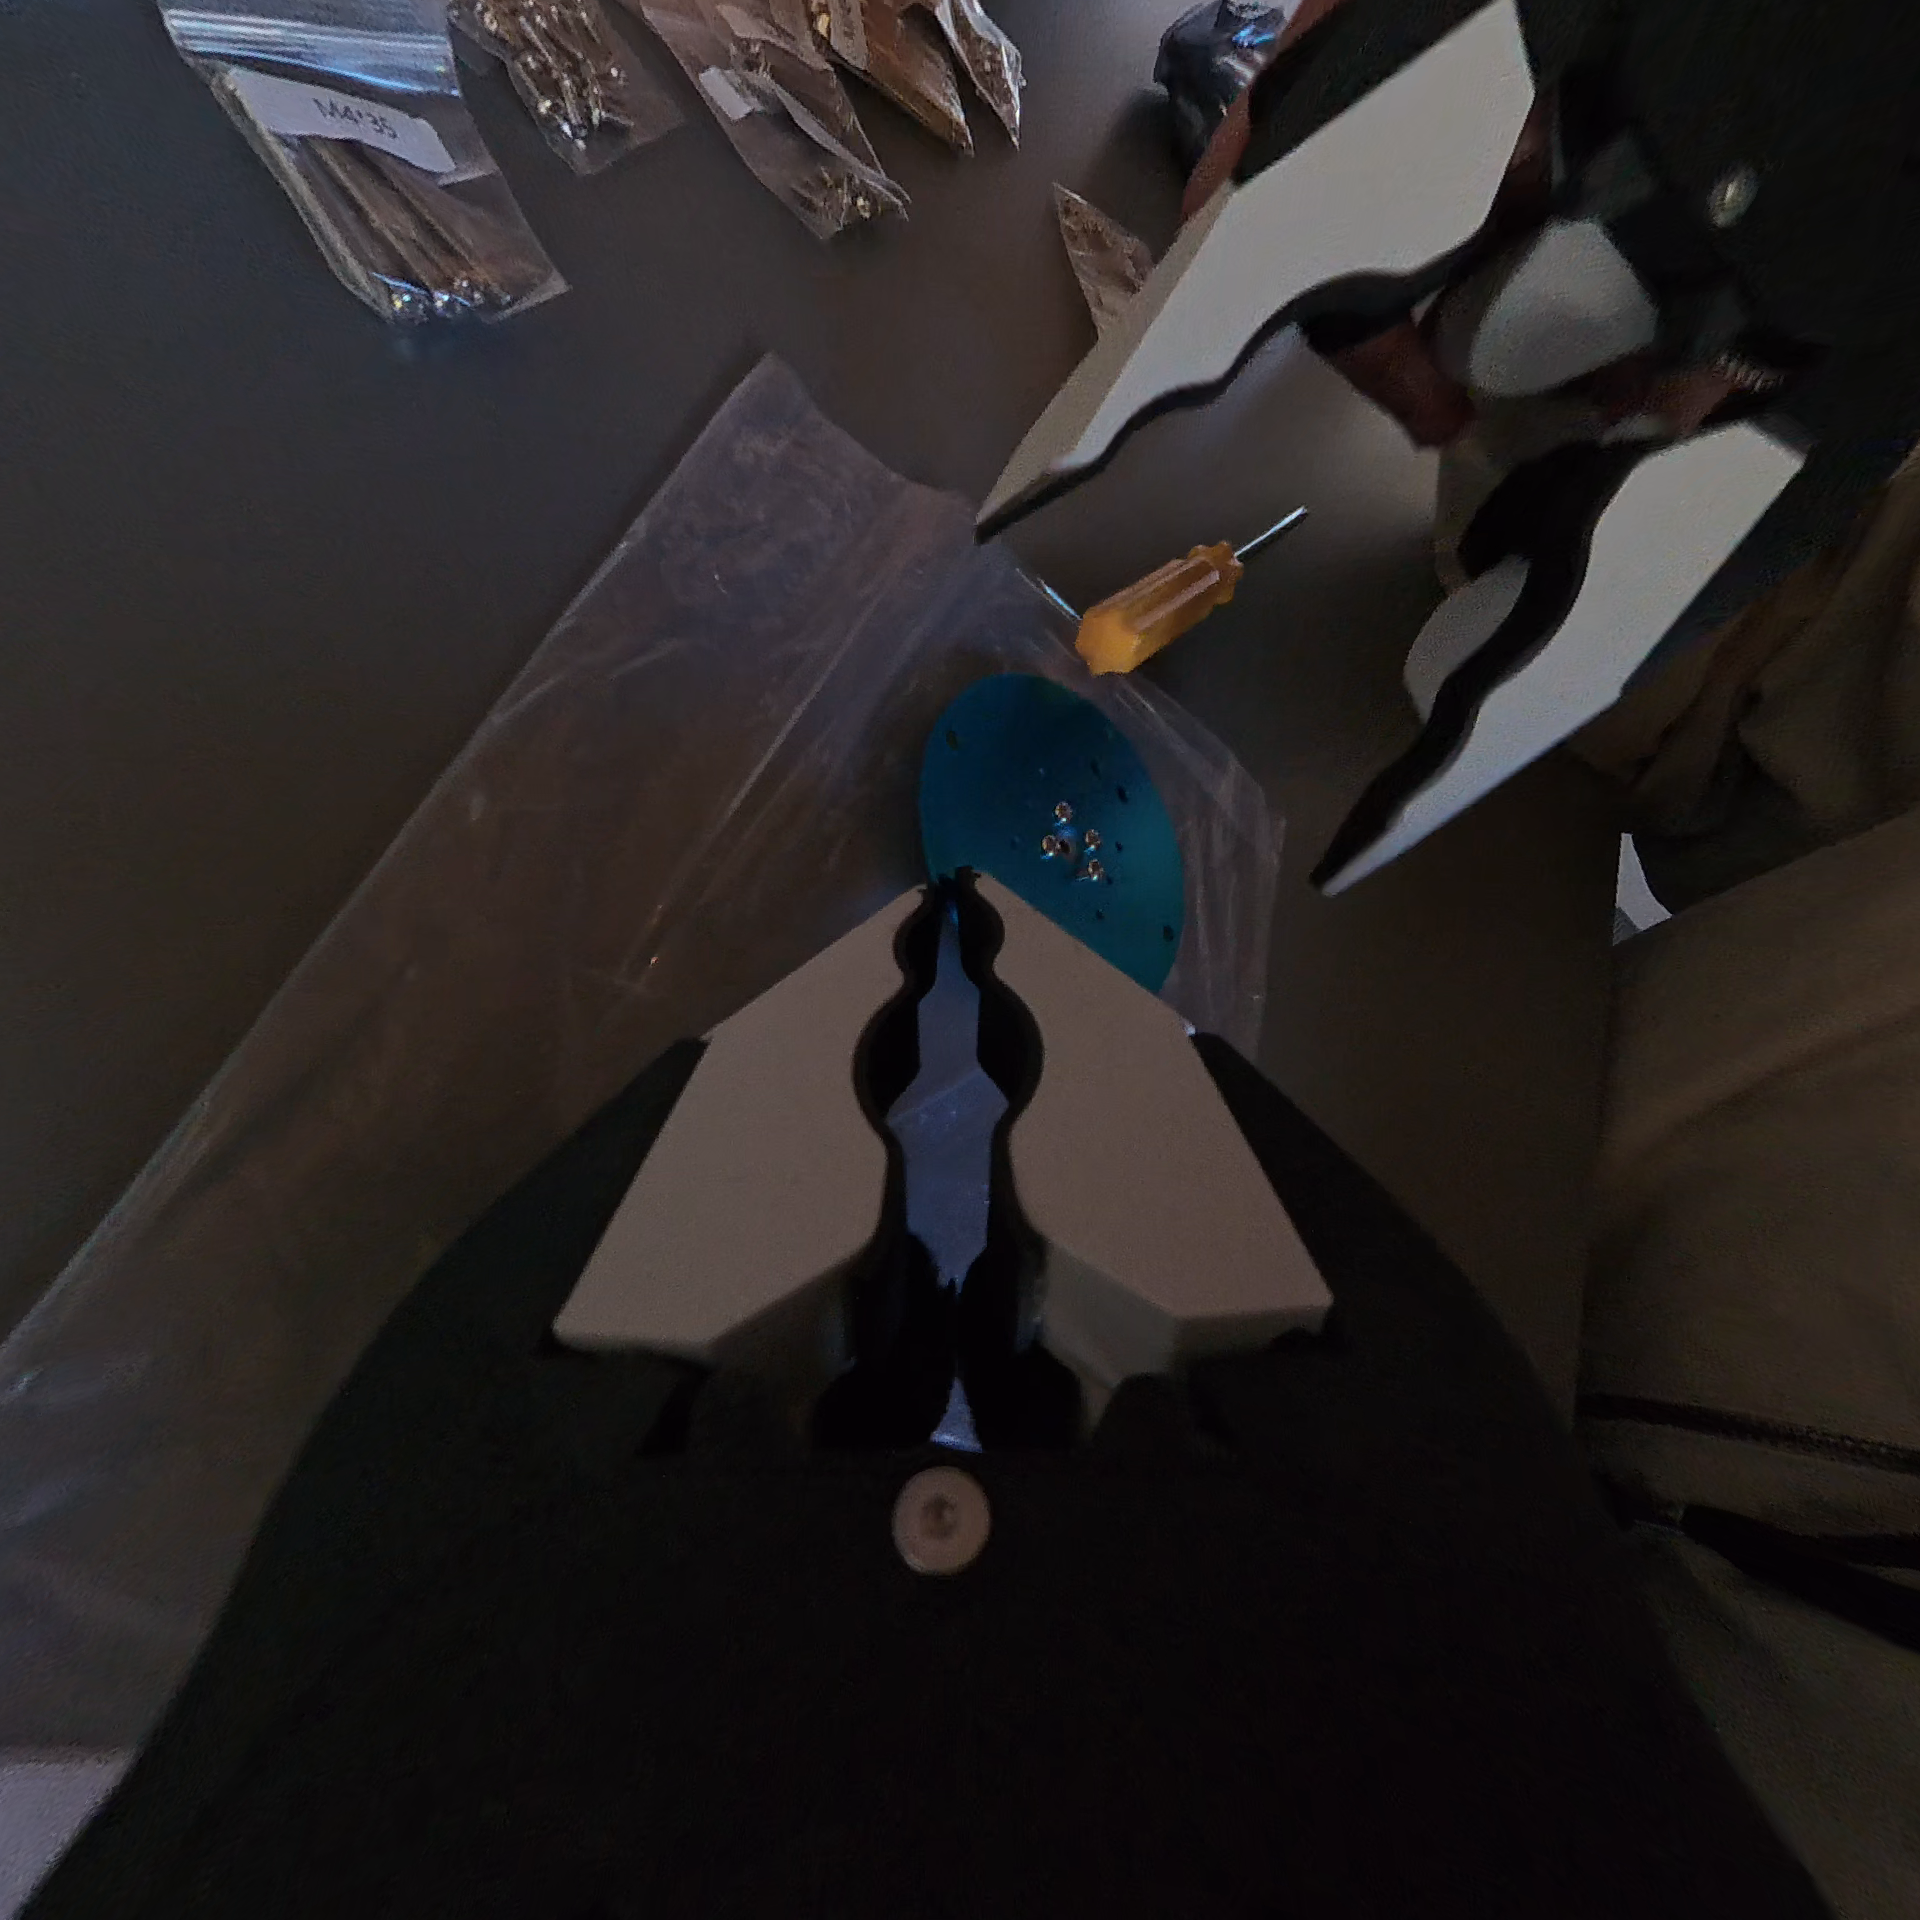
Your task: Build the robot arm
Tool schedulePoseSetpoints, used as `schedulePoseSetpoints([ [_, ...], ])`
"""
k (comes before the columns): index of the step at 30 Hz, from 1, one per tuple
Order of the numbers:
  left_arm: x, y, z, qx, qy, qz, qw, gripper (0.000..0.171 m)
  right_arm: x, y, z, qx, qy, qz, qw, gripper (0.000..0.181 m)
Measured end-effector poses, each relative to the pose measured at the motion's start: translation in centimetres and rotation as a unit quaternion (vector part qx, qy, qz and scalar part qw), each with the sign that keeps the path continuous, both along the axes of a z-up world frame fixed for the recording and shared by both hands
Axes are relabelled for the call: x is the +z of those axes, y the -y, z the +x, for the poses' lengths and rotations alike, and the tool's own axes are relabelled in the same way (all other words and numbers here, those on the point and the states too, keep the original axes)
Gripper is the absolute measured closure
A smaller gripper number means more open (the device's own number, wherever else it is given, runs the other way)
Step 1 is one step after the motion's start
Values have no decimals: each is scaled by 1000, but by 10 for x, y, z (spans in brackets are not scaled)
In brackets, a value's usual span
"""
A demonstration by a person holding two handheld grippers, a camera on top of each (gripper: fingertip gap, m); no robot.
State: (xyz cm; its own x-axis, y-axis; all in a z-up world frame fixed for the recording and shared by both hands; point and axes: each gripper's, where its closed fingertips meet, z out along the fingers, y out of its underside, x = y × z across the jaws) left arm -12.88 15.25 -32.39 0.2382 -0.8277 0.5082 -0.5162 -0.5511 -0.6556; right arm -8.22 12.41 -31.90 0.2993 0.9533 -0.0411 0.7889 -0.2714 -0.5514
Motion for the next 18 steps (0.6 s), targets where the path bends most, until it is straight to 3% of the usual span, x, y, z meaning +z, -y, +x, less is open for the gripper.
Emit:
schedulePoseSetpoints([
  [4,2,0,0,2,4,6,1000,169,-4,0,-30,12,-42,28,999,76],
  [7,5,1,1,2,11,2,1000,170,-11,-15,-31,5,-21,70,997,73],
  [11,7,2,2,1,17,2,1000,170,-22,-12,-34,13,-25,35,999,83],
  [16,12,4,4,-2,32,-1,999,169,-18,-8,-35,35,-27,61,997,96],
  [18,12,3,4,0,36,-8,999,154,-16,-6,-36,50,-39,85,994,96],
])
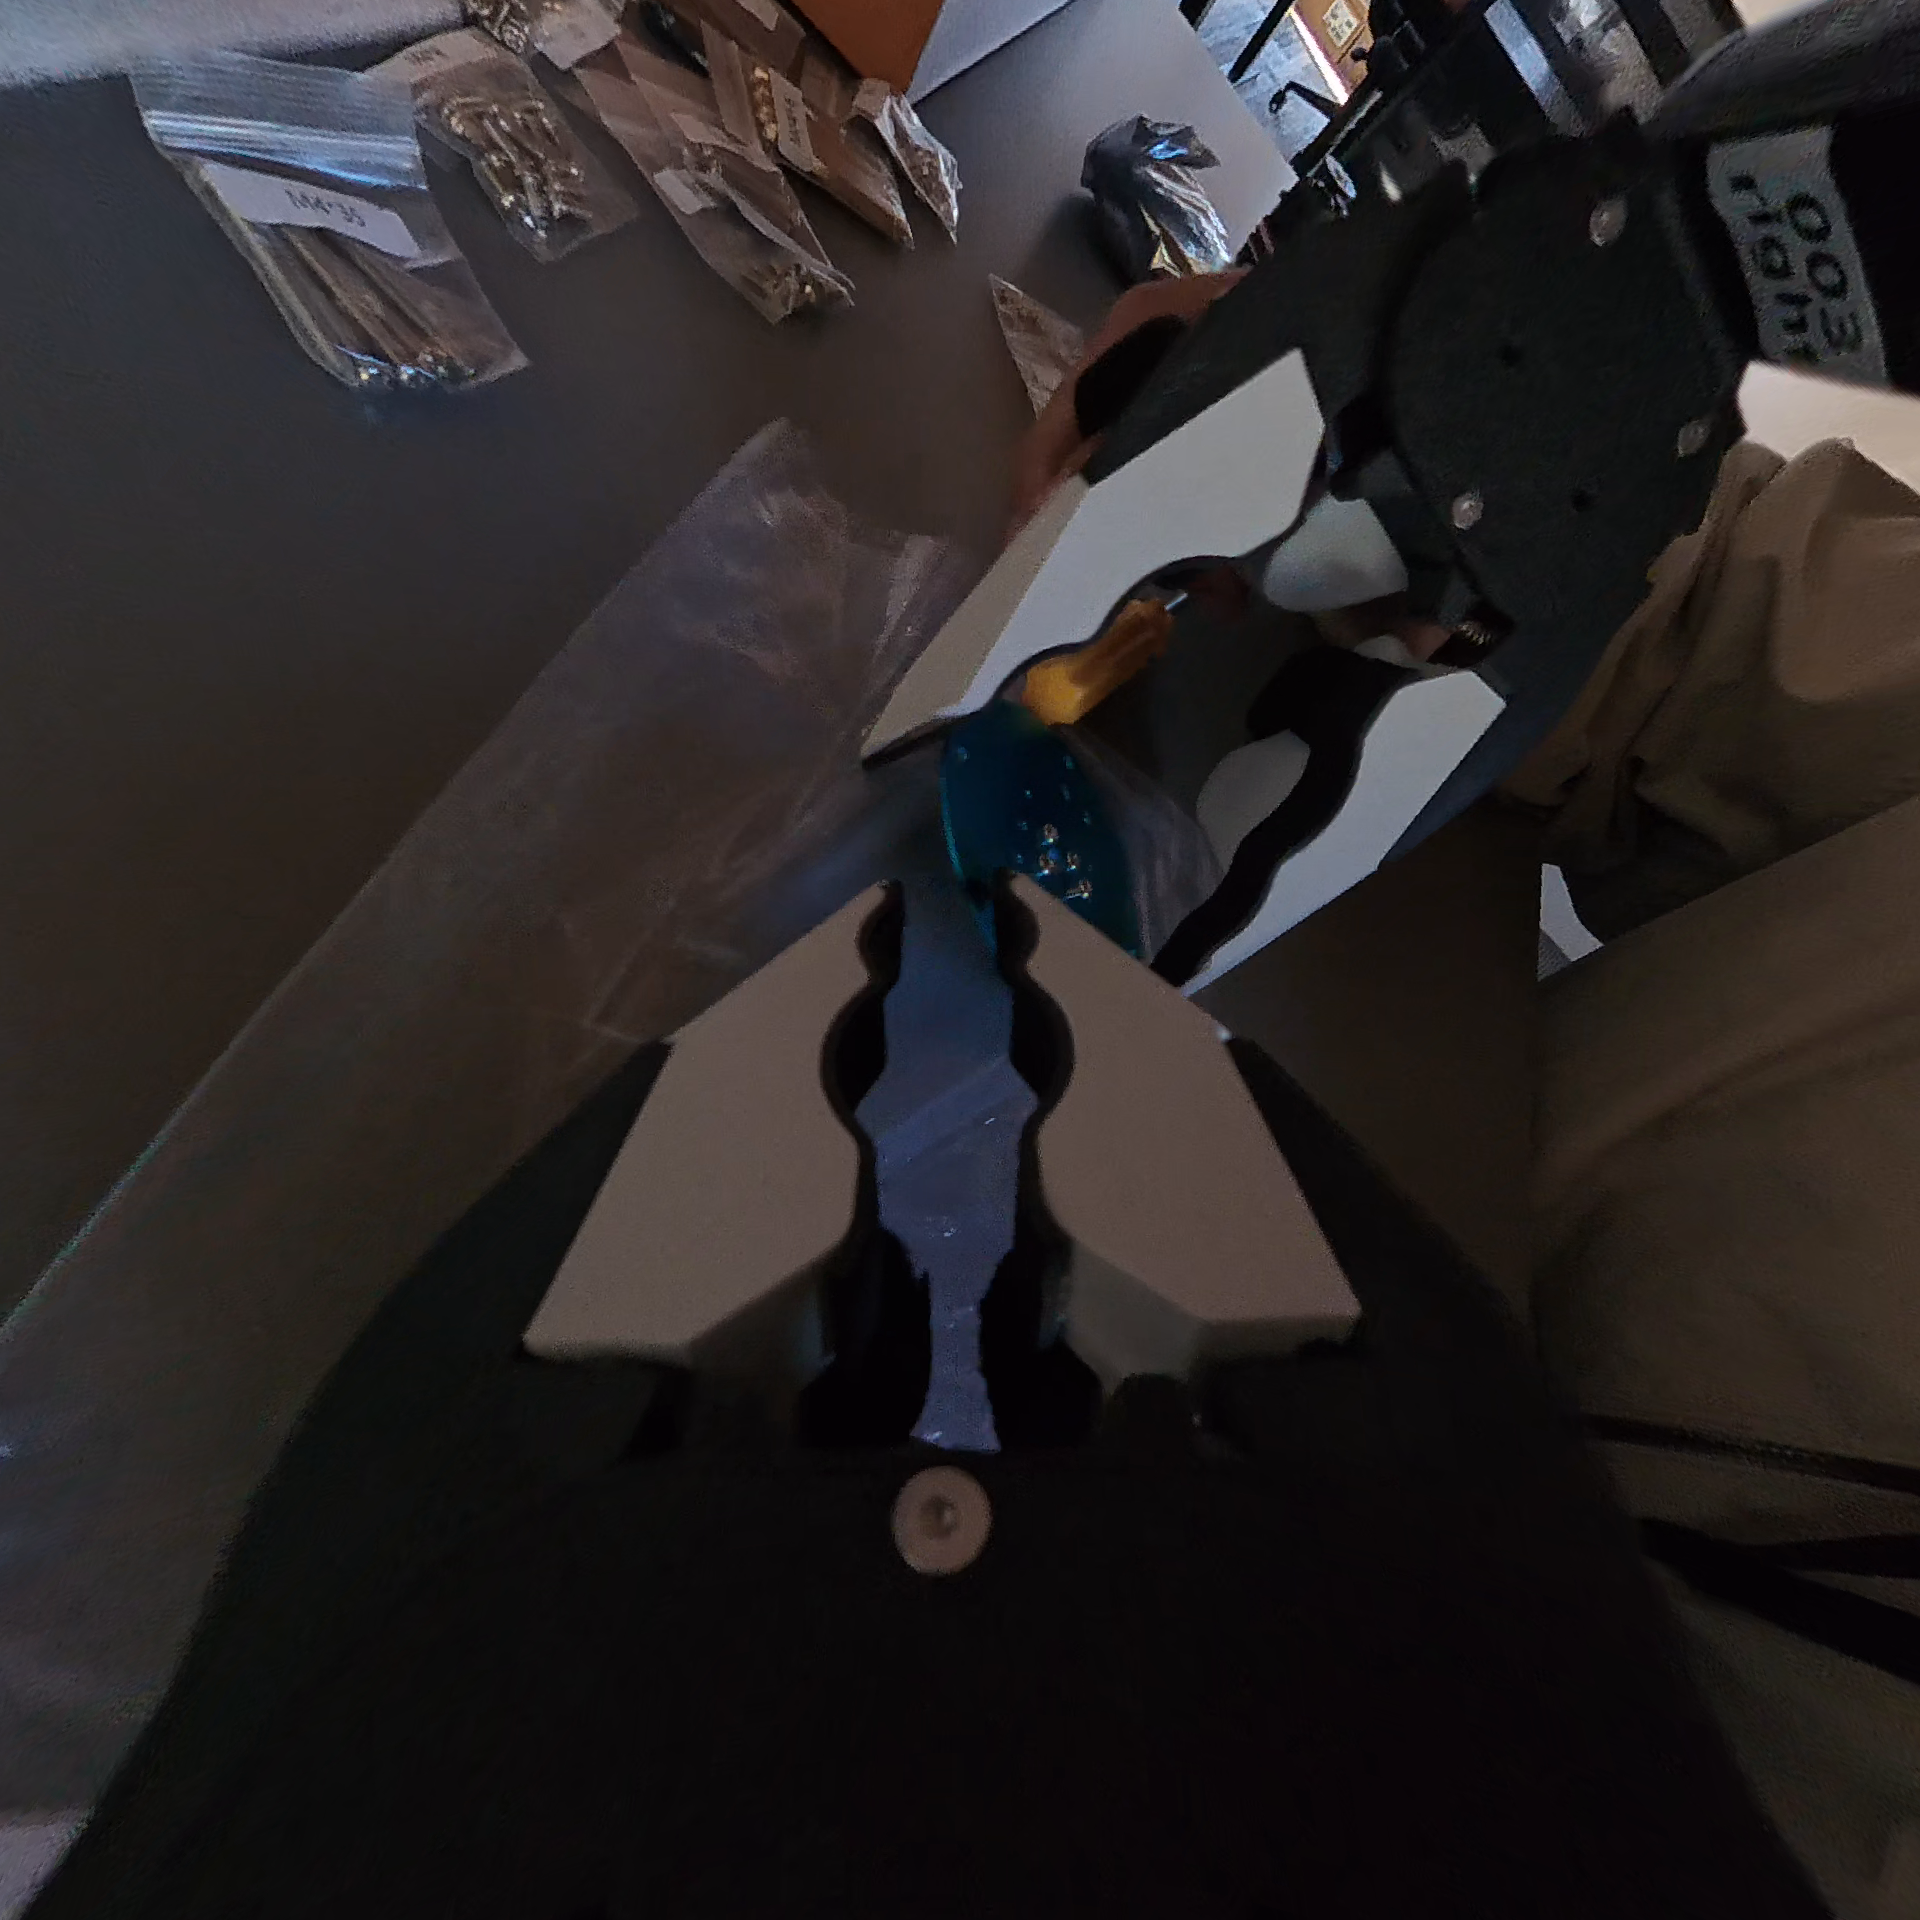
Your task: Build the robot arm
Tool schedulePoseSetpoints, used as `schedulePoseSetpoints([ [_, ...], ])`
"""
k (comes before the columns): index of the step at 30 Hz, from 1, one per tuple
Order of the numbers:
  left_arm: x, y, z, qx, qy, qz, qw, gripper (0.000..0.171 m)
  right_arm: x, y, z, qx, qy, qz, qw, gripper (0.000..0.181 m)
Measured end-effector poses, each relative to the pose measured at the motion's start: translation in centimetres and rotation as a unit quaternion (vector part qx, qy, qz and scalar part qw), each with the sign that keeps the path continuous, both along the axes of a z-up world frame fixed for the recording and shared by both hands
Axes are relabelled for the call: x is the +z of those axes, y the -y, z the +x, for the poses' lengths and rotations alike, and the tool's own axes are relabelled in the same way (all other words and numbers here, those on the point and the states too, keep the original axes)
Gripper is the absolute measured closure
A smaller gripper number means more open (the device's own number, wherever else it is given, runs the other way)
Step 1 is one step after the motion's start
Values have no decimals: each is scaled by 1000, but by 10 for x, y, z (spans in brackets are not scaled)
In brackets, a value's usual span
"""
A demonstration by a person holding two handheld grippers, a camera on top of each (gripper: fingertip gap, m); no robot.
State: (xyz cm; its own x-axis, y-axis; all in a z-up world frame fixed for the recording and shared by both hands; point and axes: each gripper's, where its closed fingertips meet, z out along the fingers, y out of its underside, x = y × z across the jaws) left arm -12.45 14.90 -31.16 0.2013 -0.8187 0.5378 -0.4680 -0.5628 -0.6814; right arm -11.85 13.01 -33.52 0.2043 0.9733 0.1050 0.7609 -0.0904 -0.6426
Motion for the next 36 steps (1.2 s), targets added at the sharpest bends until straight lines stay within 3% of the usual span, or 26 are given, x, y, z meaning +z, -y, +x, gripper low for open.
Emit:
schedulePoseSetpoints([
  [2,1,3,1,-4,9,-11,1000,142,3,-1,0,6,-6,33,999,96],
  [4,2,15,4,-29,17,-38,999,142,6,0,0,16,-3,68,998,96],
  [6,2,28,7,-57,22,-58,996,160,9,1,0,21,0,102,995,96],
  [10,7,33,9,-53,32,-83,995,170,14,1,-1,20,-10,115,993,97],
  [13,18,27,8,-25,69,-116,991,171,43,-2,-4,8,-77,144,986,108],
  [15,22,15,5,8,75,-95,993,171,64,-4,-2,-10,-112,170,979,133],
  [17,26,5,2,39,82,-79,993,171,68,-7,1,-28,-88,207,974,151],
  [23,30,-4,-3,62,78,-44,994,171,52,-14,0,-21,60,345,937,169],
  [29,28,-3,-3,58,63,-29,996,171,45,-18,2,-5,127,370,920,166],
  [36,29,1,-3,51,60,-24,997,171,47,-17,-2,6,137,376,916,167],
])
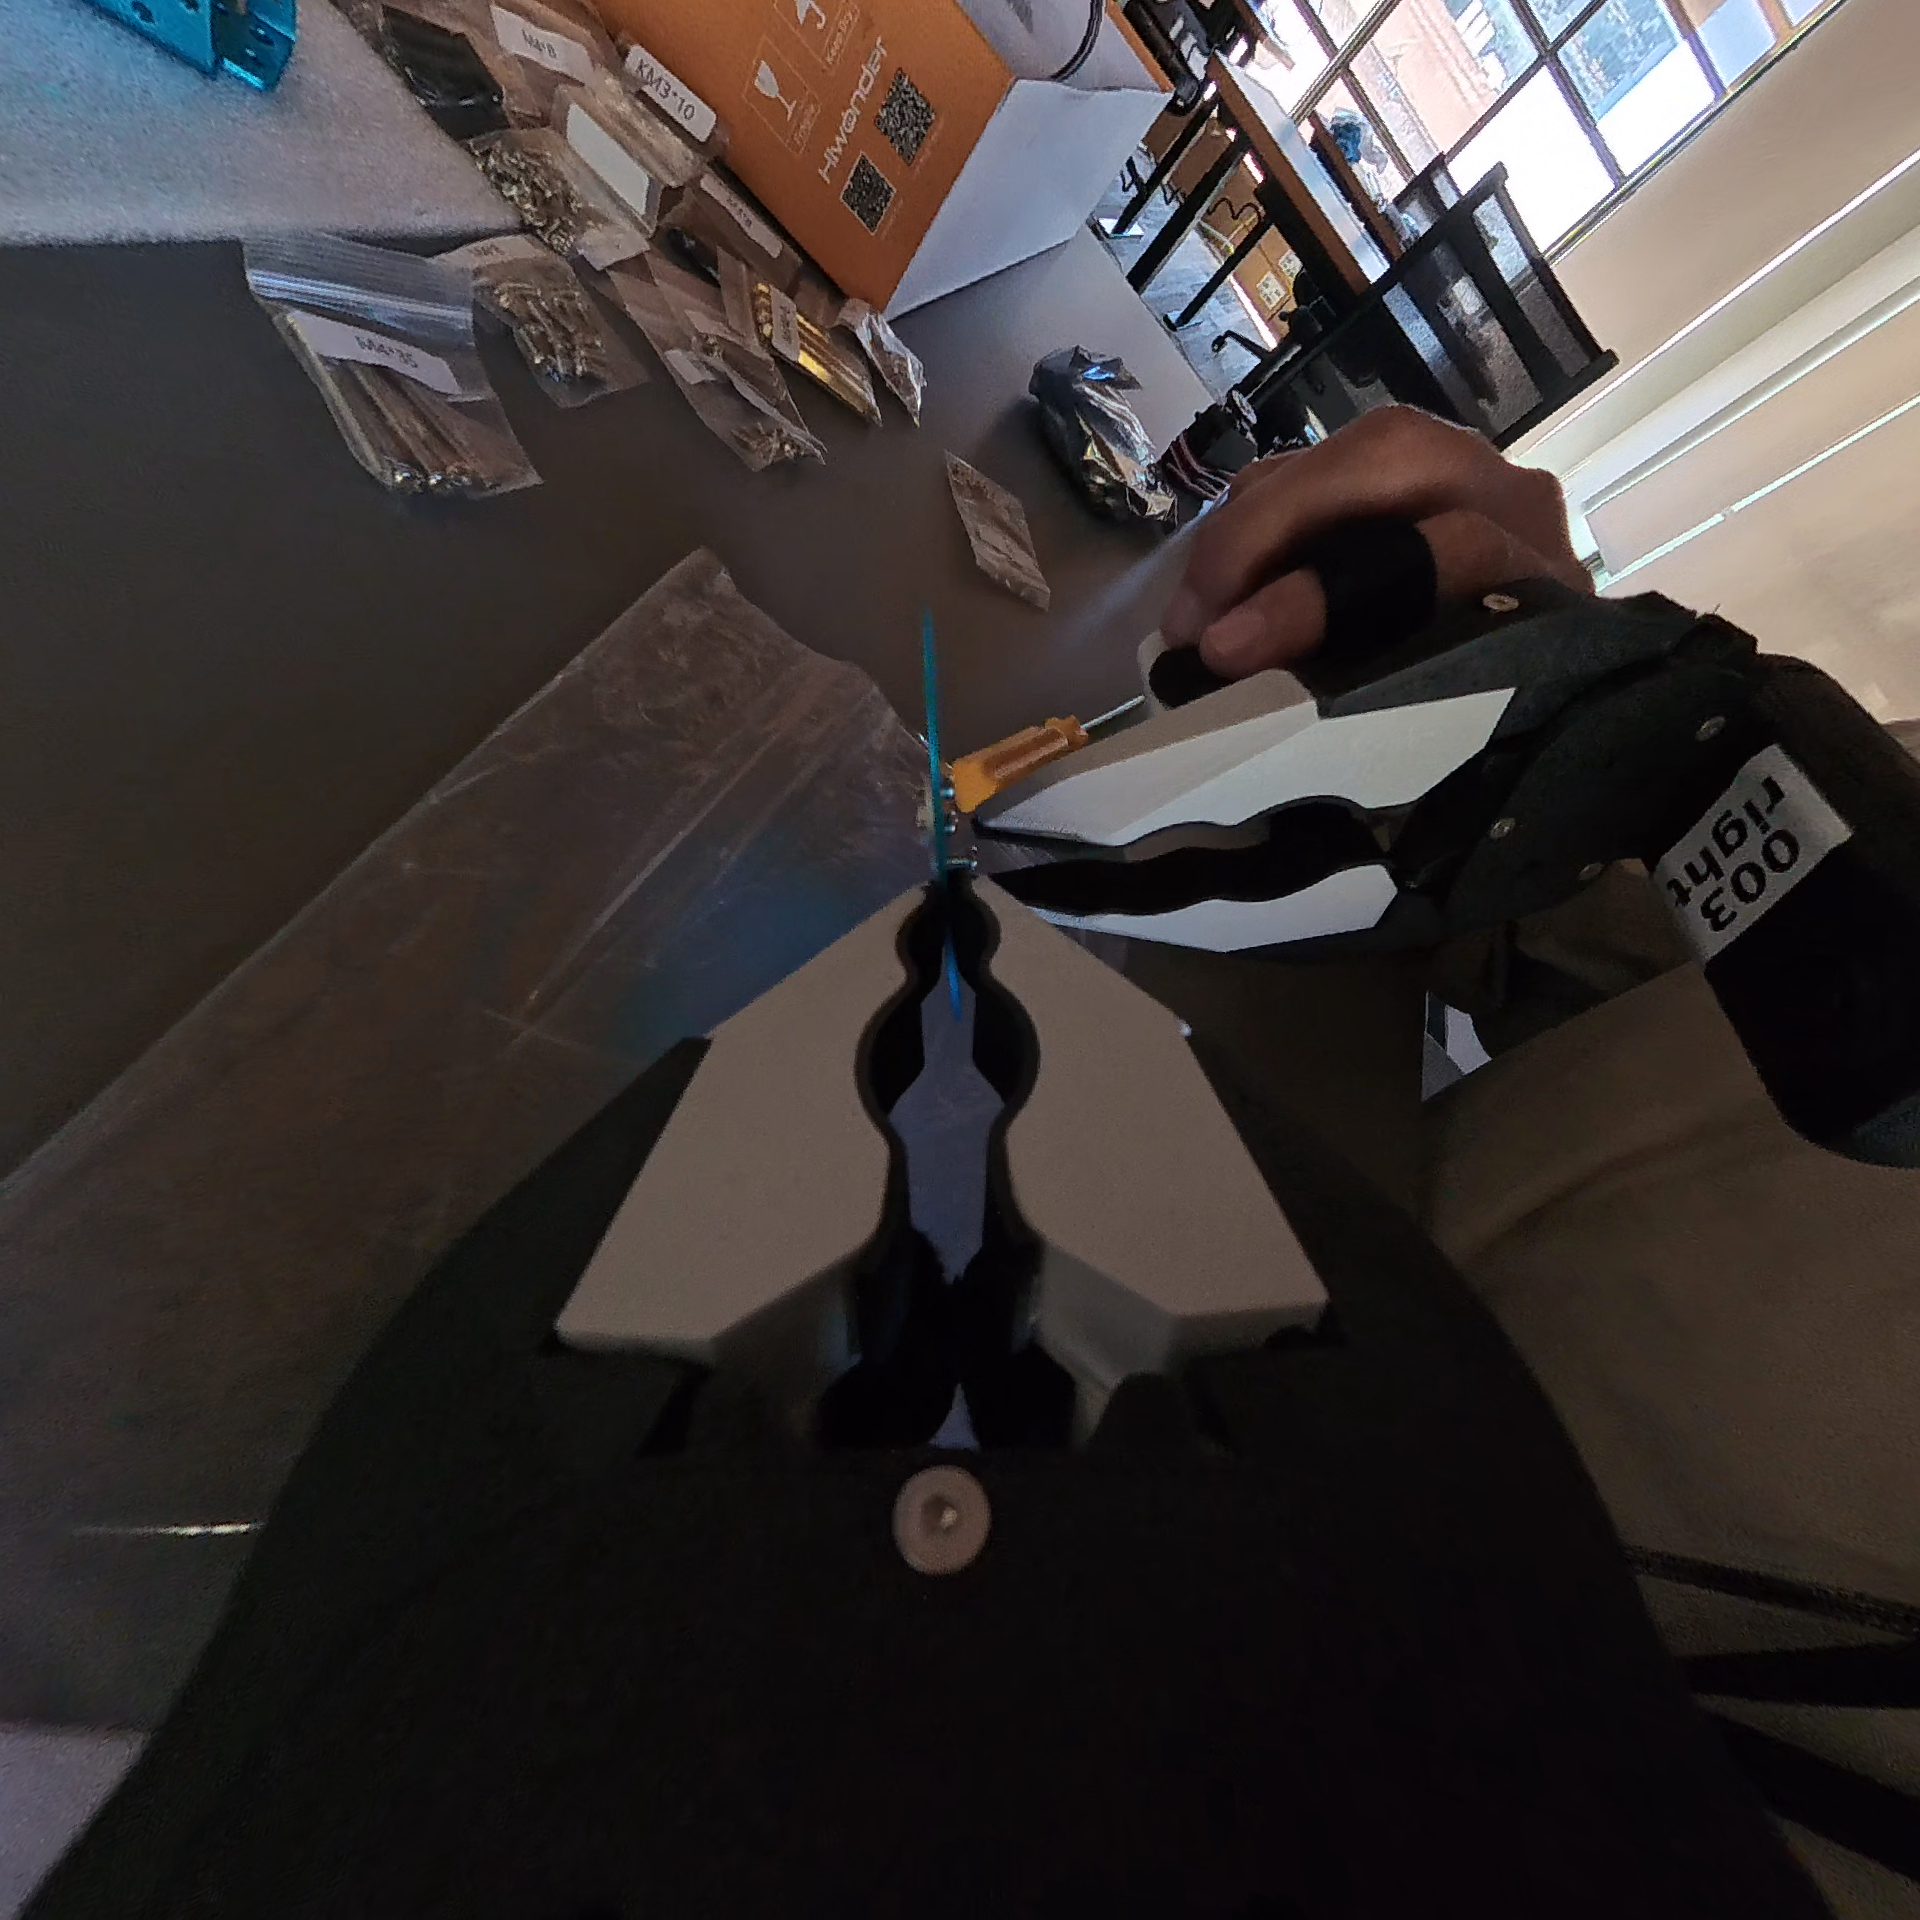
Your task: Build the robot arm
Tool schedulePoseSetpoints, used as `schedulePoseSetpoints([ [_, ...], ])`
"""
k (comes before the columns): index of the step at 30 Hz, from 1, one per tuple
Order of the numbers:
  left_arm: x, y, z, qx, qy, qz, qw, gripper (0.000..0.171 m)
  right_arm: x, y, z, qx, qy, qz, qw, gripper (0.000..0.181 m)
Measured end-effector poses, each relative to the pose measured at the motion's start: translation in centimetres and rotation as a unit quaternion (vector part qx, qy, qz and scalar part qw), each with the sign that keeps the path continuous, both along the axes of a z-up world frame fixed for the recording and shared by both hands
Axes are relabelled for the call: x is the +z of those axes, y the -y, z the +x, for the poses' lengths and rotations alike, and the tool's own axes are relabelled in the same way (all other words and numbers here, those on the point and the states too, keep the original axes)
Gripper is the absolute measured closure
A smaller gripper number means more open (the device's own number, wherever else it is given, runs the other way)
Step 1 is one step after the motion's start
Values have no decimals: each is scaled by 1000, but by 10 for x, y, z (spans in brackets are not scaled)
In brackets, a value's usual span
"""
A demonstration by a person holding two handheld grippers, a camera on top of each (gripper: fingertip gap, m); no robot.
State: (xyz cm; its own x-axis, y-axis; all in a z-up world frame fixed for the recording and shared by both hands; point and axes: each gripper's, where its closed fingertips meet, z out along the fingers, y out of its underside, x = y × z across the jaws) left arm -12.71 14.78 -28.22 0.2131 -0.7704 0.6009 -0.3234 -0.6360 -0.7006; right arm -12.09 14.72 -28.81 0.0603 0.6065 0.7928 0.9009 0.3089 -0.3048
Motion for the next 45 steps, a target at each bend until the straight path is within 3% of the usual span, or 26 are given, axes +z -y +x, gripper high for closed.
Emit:
schedulePoseSetpoints([
  [6,-1,3,1,-5,-3,3,1000,171,-2,-1,0,-1,6,1,1000,178],
  [15,5,-1,3,14,8,39,999,171,3,-5,0,-26,-20,-14,999,178],
  [21,21,-10,5,59,39,108,992,171,19,-15,3,-70,-87,-23,994,179],
  [26,34,-17,6,113,57,186,974,171,31,-24,5,-124,-183,-54,974,180],
  [31,49,-19,3,151,46,299,941,171,44,-27,2,-167,-338,-159,913,181],
  [36,65,-15,0,173,23,413,894,171,57,-25,-6,-171,-500,-311,790,181],
  [38,68,-15,-1,177,15,440,880,171,60,-24,-9,-164,-538,-339,754,181],
  [39,67,-15,-2,177,8,447,877,171,60,-25,-9,-164,-541,-337,753,181],
  [41,67,-16,-2,177,6,445,878,170,58,-26,-9,-161,-524,-312,776,181],
  [43,67,-18,-3,179,10,427,886,171,59,-25,-9,-142,-489,-252,823,181],
  [45,63,-22,-4,177,16,389,904,171,58,-24,-5,-123,-421,-151,886,175],
])
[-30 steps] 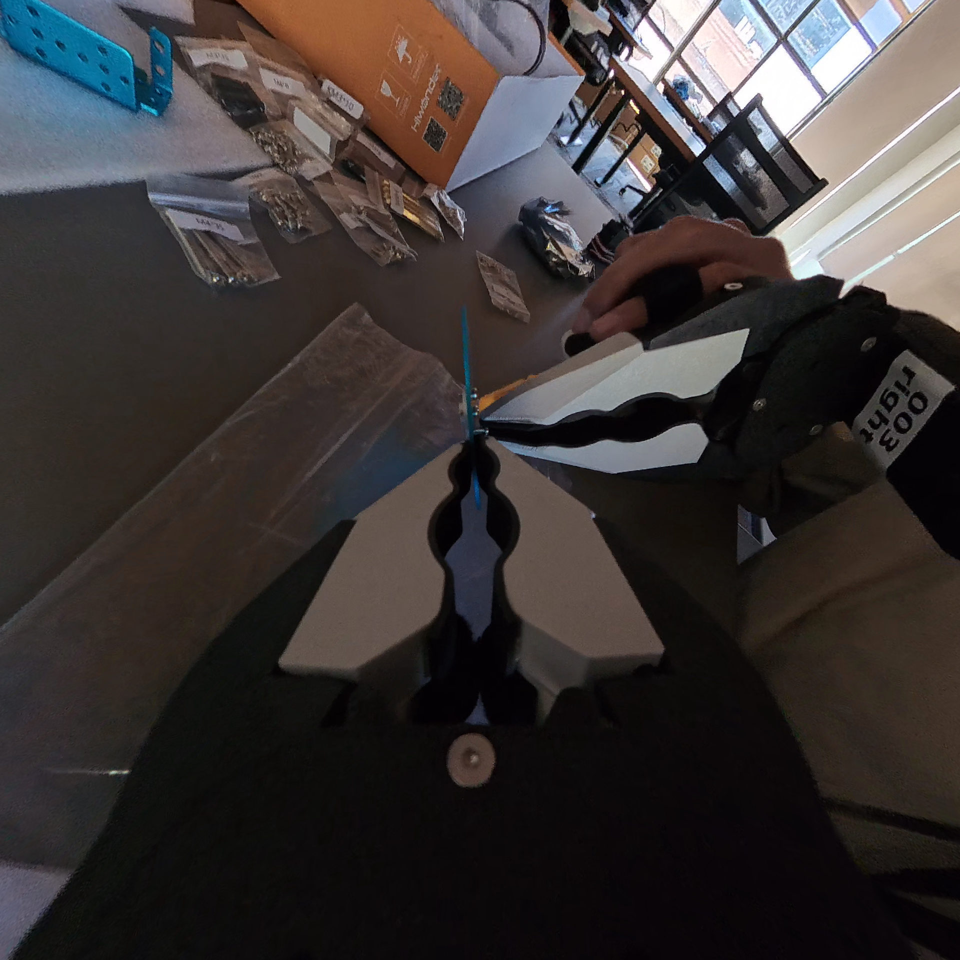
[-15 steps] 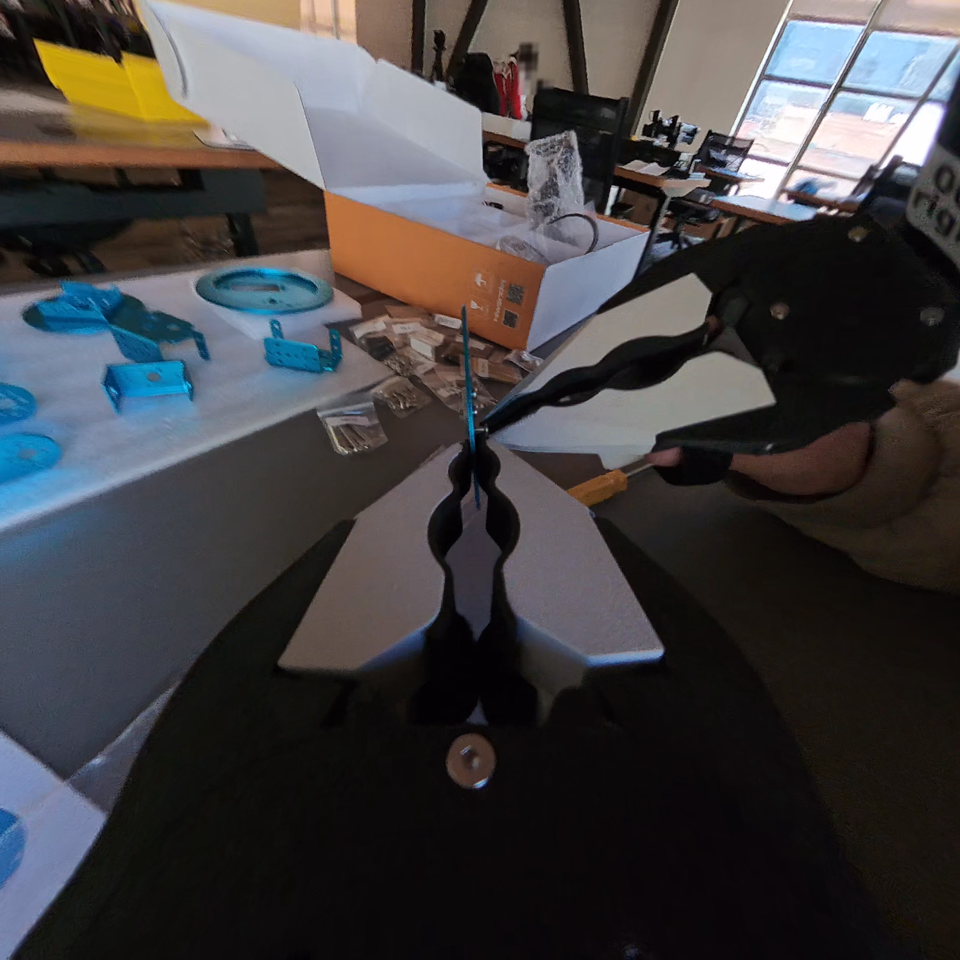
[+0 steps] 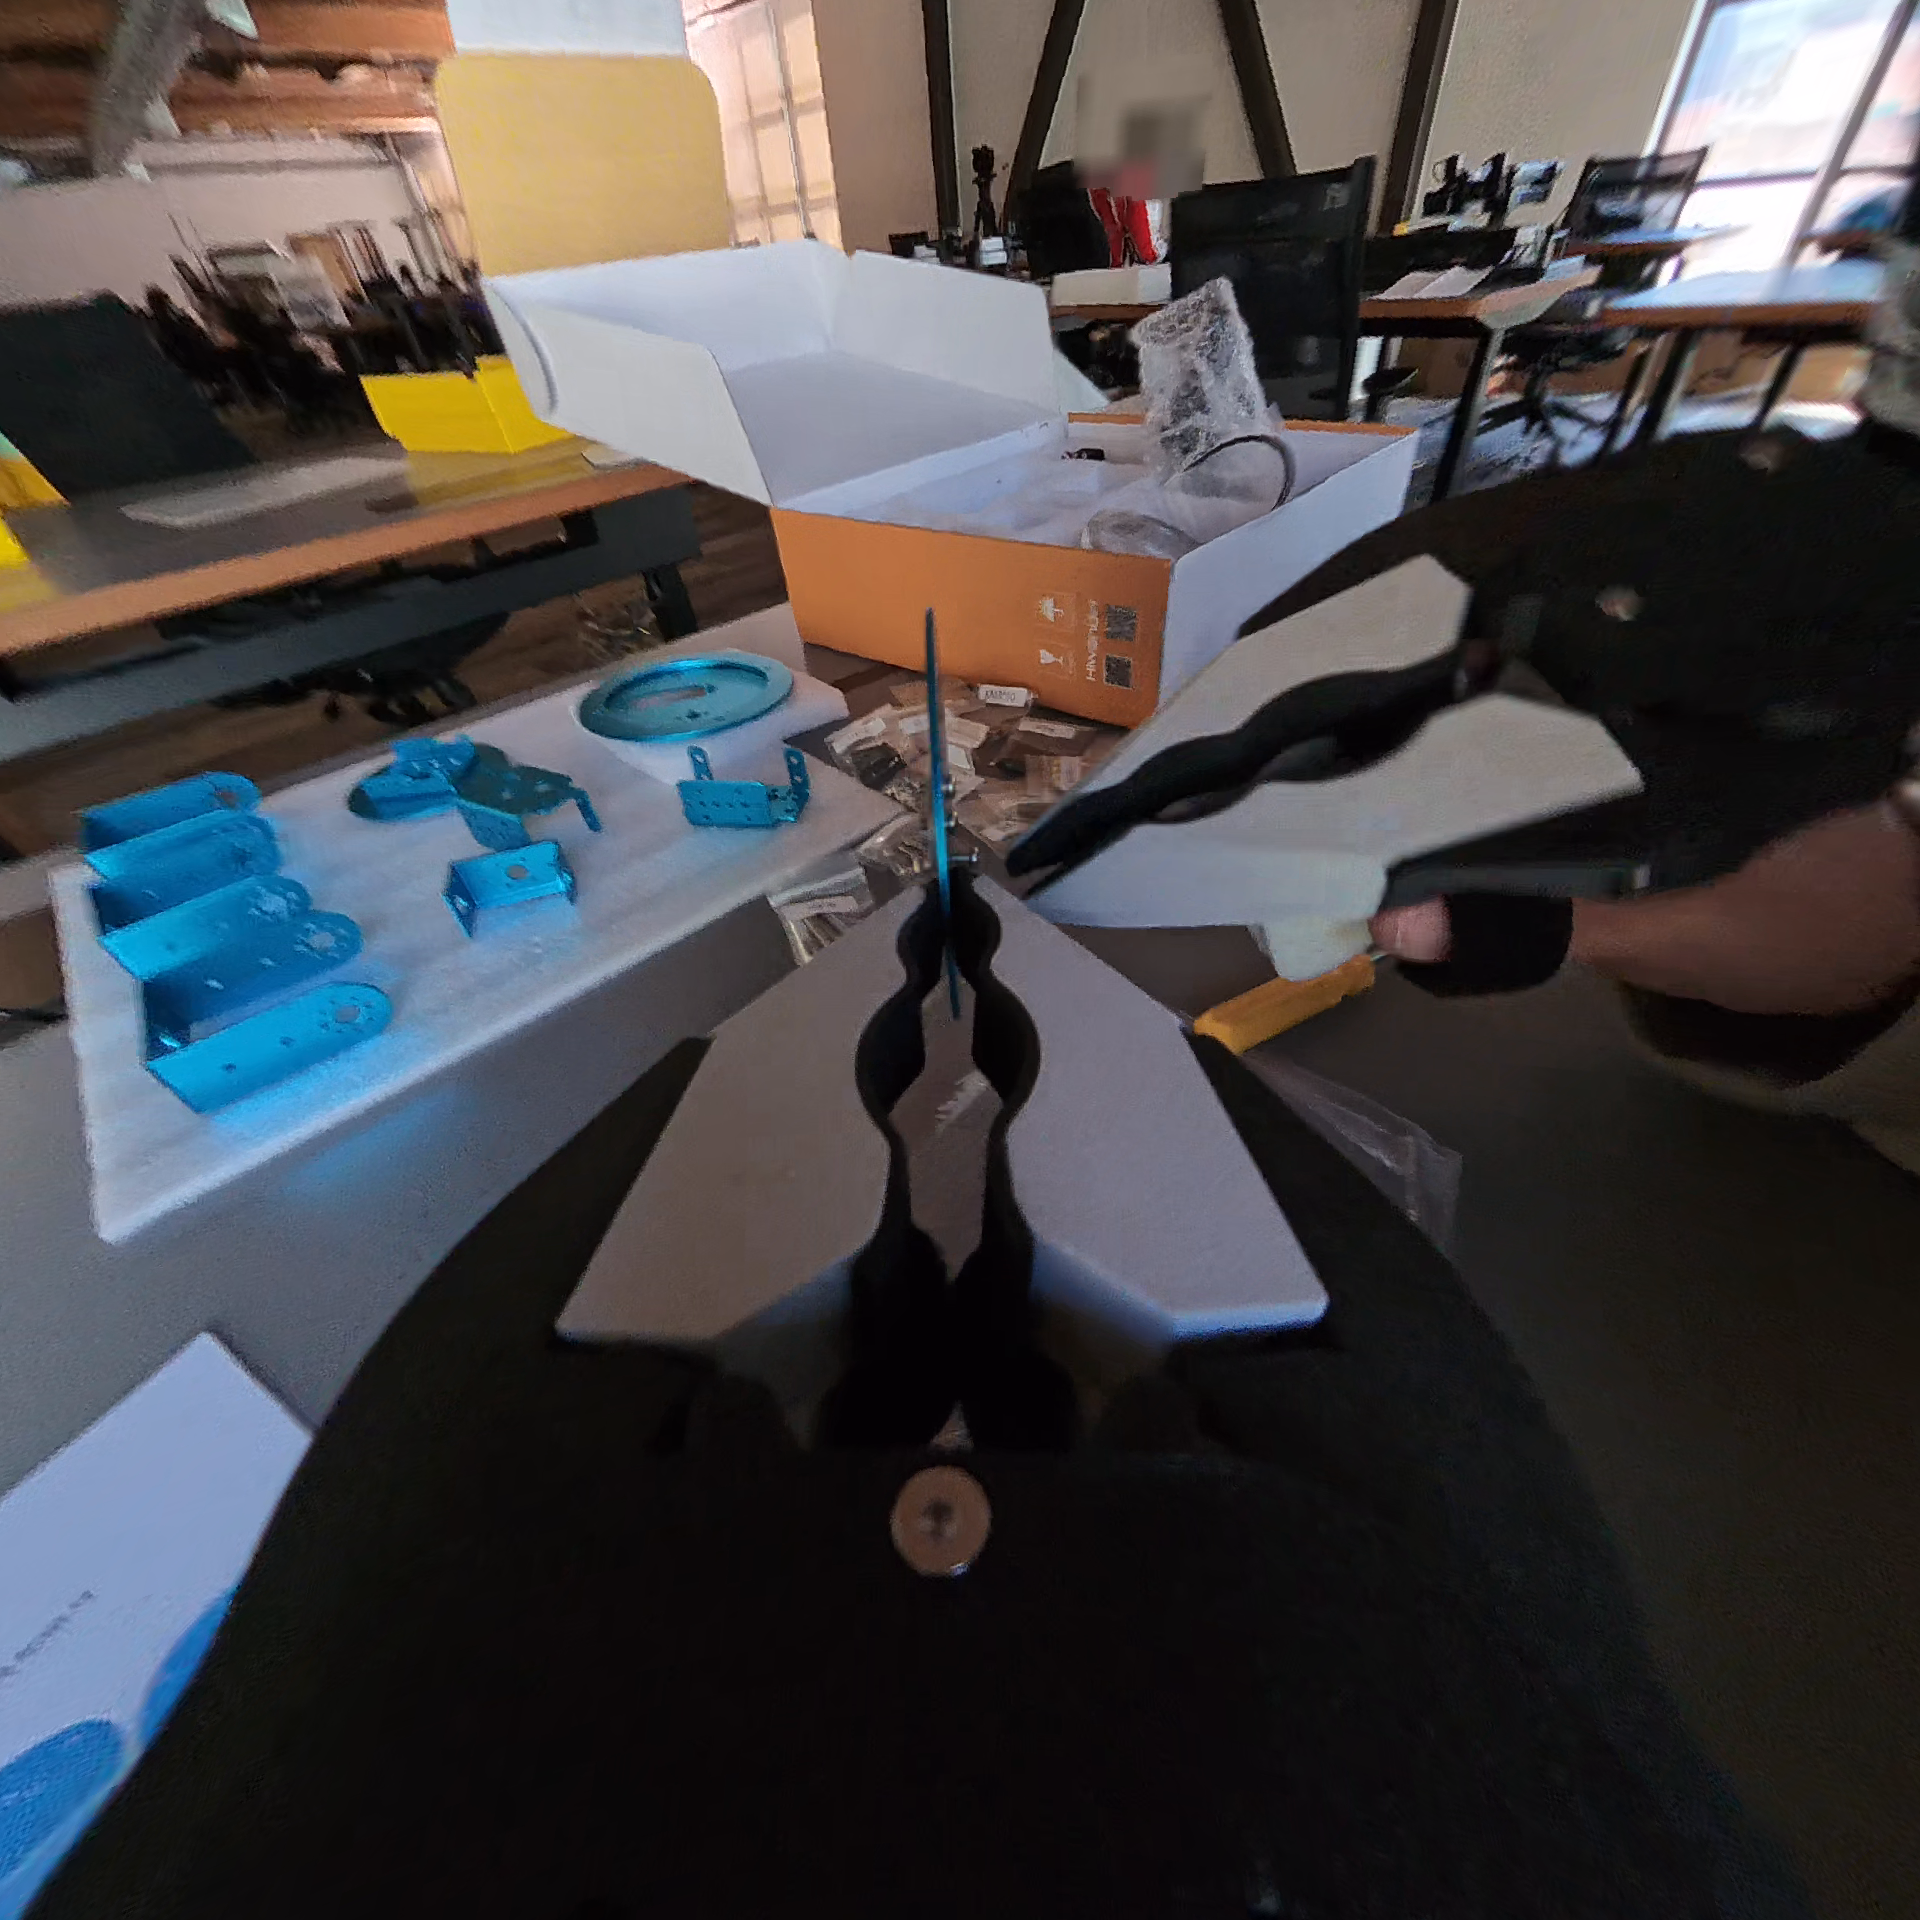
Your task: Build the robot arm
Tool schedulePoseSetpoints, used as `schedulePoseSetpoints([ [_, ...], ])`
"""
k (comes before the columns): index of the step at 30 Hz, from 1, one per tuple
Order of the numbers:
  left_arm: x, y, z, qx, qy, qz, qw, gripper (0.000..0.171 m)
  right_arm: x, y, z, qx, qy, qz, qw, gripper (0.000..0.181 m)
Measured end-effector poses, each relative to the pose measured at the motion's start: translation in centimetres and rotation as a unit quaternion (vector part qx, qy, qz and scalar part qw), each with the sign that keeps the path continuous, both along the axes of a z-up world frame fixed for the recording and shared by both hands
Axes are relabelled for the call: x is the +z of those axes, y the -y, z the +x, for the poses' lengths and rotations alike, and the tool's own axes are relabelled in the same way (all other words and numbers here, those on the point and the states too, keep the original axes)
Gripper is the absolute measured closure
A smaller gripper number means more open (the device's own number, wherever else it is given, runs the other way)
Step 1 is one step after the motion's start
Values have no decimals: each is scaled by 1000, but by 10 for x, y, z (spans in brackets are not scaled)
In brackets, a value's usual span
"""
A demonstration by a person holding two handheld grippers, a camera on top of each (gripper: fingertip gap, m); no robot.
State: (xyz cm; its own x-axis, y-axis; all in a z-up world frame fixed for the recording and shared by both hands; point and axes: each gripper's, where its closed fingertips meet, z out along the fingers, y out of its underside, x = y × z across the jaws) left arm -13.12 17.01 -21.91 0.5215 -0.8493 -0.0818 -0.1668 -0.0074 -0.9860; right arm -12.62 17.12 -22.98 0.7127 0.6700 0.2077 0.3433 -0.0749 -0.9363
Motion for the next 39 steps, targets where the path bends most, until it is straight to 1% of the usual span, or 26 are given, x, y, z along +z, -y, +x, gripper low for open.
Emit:
schedulePoseSetpoints([
  [1,-3,-1,0,-8,4,-22,1000,171,2,1,1,-2,54,69,996,174],
  [2,-7,-3,0,-15,5,-42,999,171,8,3,4,-13,100,150,984,176],
  [3,-11,-3,1,-29,9,-63,998,171,10,9,4,-13,150,207,967,181],
  [4,-14,2,4,-57,13,-90,994,171,1,12,4,-4,222,226,949,181],
  [5,-16,4,6,-76,21,-118,990,171,-8,10,7,-4,279,231,932,171],
  [6,-19,6,6,-90,27,-142,985,171,-14,9,9,3,304,231,924,159],
  [7,-23,10,8,-109,21,-167,980,171,-14,9,10,9,307,237,922,153],
  [8,-26,10,7,-115,20,-187,975,171,-13,12,11,19,319,253,913,154],
  [10,-29,12,7,-128,26,-215,968,171,-13,18,12,38,358,286,888,164],
  [12,-32,13,7,-133,24,-231,963,171,-23,21,11,56,380,280,880,164],
  [14,-35,14,8,-136,13,-229,964,171,-24,19,12,51,388,280,877,166],
  [18,-37,20,11,-145,3,-224,964,171,-27,19,11,60,380,261,885,167],
  [22,-38,23,12,-151,-2,-225,963,171,-33,18,10,66,384,253,886,173],
  [24,-39,25,13,-152,-4,-224,963,170,-31,18,10,65,378,249,889,178],
  [28,-37,24,12,-149,-5,-218,964,171,-30,18,10,61,374,243,893,178],
  [31,-32,23,11,-144,12,-208,967,171,-25,15,9,45,357,234,903,179],
  [34,-18,22,9,-133,27,-158,978,171,-11,14,8,26,301,220,928,179],
  [37,-6,23,7,-112,31,-93,989,171,2,14,6,5,207,193,959,179],
  [39,3,24,6,-97,38,-54,993,171,11,15,5,-4,138,171,975,180],
])
